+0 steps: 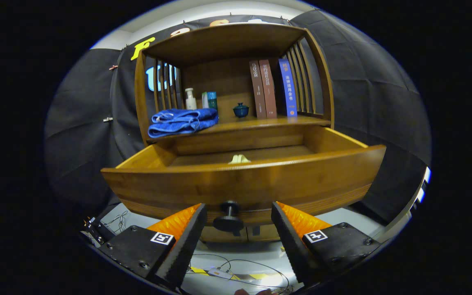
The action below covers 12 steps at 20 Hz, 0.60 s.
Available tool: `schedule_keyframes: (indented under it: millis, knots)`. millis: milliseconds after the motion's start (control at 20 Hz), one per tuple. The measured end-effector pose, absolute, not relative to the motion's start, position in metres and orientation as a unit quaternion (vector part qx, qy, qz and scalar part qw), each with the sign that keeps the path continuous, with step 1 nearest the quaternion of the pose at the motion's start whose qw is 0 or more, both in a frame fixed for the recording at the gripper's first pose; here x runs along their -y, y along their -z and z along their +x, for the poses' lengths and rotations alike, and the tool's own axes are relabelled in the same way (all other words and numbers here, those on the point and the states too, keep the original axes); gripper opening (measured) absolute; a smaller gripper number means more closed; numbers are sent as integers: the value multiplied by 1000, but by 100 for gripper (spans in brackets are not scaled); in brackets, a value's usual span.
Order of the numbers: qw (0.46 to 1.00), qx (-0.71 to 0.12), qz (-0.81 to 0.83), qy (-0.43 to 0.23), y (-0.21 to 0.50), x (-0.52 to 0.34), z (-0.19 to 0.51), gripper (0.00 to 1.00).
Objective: Pull open the drawer, take out the items inside it, and place them on the countertop above the cabinet.
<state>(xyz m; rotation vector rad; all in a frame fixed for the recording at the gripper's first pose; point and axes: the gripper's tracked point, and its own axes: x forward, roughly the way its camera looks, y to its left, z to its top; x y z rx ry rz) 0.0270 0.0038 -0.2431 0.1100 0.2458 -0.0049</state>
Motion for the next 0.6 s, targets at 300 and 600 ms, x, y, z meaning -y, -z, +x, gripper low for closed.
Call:
schedule_keyframes:
  millis: [300, 600]
  knots:
    - [993, -121, 8, 2, 166, 1, 30, 99]
    - [983, -184, 8, 3, 127, -4, 91, 99]
